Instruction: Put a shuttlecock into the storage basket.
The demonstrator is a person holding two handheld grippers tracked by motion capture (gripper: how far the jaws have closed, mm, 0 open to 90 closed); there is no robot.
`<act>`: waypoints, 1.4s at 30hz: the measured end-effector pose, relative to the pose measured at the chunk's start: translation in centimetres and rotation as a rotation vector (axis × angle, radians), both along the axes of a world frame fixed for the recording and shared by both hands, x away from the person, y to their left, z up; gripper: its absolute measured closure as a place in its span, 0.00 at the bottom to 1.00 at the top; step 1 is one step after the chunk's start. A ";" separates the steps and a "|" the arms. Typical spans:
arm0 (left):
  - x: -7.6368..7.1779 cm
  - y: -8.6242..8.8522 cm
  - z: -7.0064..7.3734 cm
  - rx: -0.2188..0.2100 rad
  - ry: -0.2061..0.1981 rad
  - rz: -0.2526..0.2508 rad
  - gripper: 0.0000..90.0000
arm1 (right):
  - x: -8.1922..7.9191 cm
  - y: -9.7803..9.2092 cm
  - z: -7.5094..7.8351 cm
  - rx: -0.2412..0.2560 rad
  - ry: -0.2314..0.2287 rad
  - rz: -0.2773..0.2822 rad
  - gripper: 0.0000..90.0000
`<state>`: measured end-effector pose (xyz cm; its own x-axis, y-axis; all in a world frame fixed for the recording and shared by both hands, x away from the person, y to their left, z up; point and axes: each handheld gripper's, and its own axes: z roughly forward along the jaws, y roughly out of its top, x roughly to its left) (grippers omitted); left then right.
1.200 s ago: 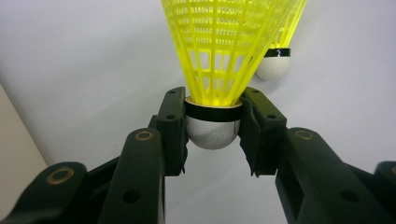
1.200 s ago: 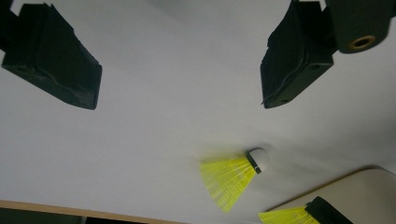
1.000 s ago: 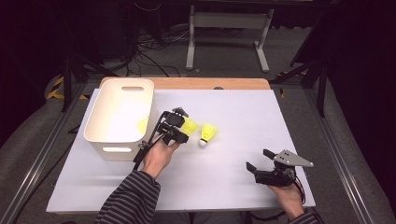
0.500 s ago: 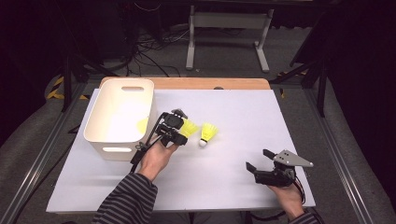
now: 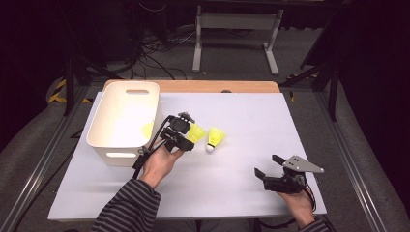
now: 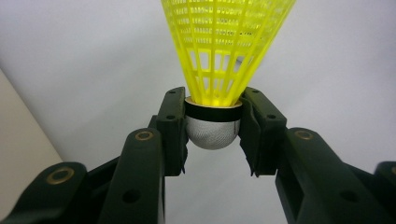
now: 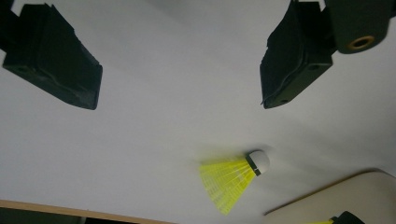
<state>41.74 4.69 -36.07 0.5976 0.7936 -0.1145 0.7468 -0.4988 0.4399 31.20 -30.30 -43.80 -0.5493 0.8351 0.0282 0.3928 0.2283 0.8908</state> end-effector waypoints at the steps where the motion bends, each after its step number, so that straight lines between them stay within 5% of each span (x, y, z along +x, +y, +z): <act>1: 0.0 0.1 0.1 0.001 0.004 0.000 0.71 | 0.0 0.0 0.0 -0.001 0.001 0.001 0.15; 42: -0.2 2.6 3.2 0.010 -0.012 -0.010 0.71 | 0.0 0.0 0.0 -0.001 0.002 0.001 0.15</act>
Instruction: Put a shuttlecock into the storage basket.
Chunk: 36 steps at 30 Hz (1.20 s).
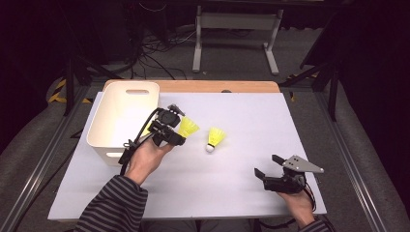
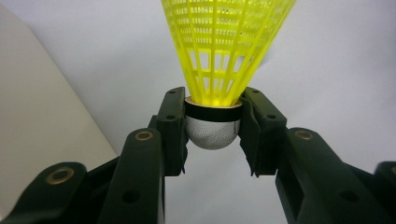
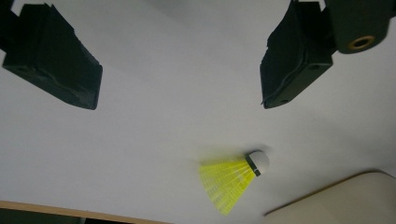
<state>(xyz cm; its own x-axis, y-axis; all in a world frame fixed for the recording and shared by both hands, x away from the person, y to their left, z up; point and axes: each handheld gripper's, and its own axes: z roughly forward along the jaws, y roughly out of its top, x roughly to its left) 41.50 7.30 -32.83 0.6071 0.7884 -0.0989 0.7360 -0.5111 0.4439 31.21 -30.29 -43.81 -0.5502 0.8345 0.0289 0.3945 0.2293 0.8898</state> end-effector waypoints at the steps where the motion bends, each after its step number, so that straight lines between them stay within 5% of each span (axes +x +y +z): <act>1: 0.0 0.1 0.1 0.001 0.000 -0.002 0.71 | 0.0 0.0 0.0 0.000 0.000 0.000 0.15; 36: 0.3 2.3 2.3 -0.030 -0.015 0.035 0.71 | 0.0 0.1 0.0 -0.002 0.001 0.001 0.15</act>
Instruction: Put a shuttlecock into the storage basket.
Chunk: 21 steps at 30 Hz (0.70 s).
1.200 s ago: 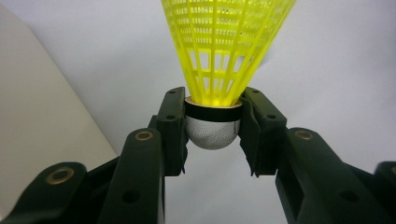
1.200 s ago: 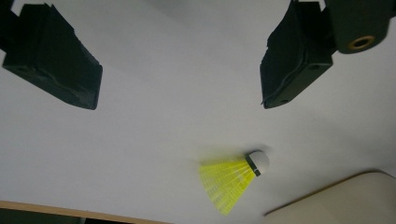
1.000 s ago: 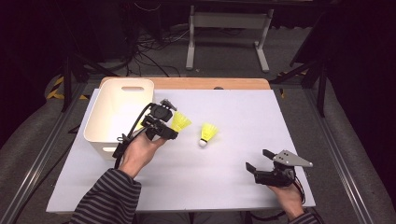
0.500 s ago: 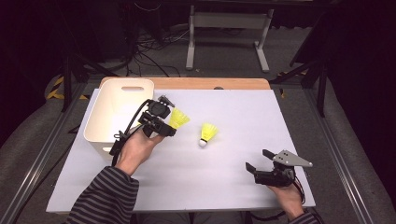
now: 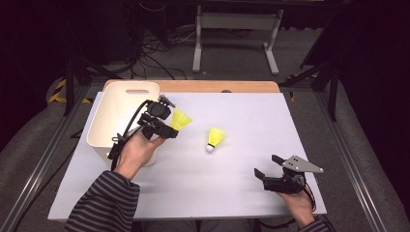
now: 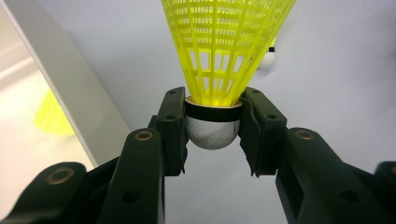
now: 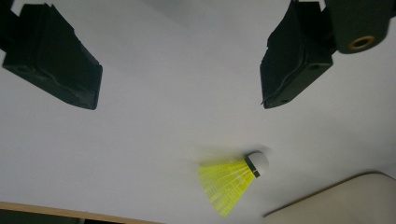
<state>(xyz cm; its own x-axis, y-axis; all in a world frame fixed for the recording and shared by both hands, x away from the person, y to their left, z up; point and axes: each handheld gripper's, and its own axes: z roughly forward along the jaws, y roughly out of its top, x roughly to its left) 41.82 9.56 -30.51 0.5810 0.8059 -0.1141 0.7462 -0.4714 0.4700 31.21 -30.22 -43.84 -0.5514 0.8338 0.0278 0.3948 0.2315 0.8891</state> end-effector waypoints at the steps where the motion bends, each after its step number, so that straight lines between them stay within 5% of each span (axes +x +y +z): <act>1: 0.0 0.1 0.0 0.000 -0.001 0.001 0.71 | 0.0 0.0 0.0 0.000 0.000 0.000 0.15; 21: -0.1 1.8 0.8 -0.023 -0.015 0.026 0.71 | 0.0 0.0 0.0 0.001 0.000 0.000 0.15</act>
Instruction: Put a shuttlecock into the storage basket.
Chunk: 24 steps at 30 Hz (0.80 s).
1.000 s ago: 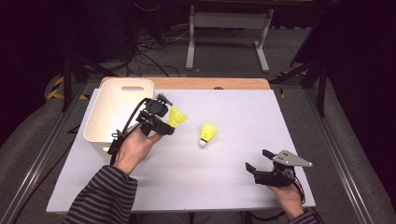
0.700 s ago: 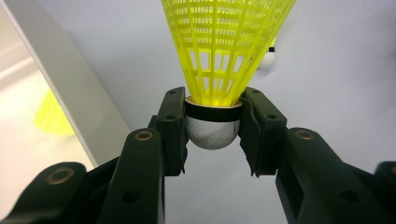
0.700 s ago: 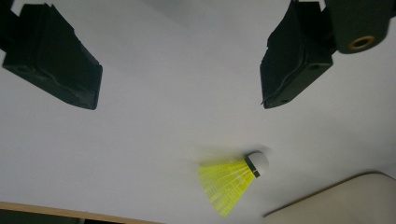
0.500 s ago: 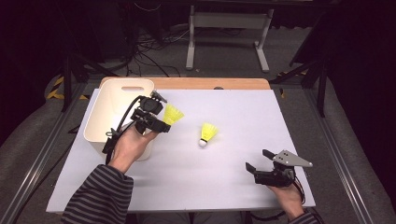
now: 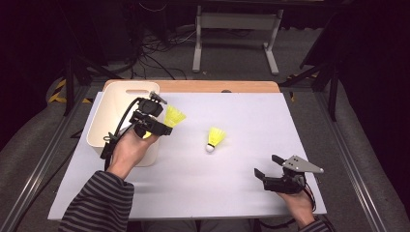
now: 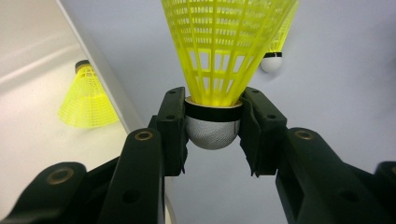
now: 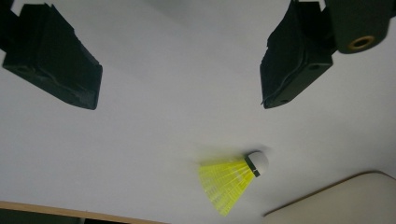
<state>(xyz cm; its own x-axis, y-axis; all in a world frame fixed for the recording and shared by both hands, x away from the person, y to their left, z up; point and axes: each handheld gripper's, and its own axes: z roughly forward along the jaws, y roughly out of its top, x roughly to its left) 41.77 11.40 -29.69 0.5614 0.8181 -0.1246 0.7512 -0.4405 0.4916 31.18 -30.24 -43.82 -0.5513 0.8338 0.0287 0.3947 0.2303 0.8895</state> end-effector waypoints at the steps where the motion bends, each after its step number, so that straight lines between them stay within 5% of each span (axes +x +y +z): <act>1: 0.0 0.1 0.1 -0.002 -0.001 0.003 0.71 | 0.0 0.0 0.0 0.000 0.000 0.000 0.15; 24: -0.1 1.7 1.0 -0.012 -0.027 0.043 0.71 | 0.0 0.0 0.0 0.002 -0.002 0.001 0.15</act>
<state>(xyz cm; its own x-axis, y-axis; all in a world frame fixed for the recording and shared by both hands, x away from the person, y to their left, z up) 41.69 13.09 -28.64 0.5289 0.8402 -0.1197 0.7558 -0.4021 0.5167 31.17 -30.29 -43.80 -0.5522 0.8332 0.0290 0.3929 0.2294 0.8905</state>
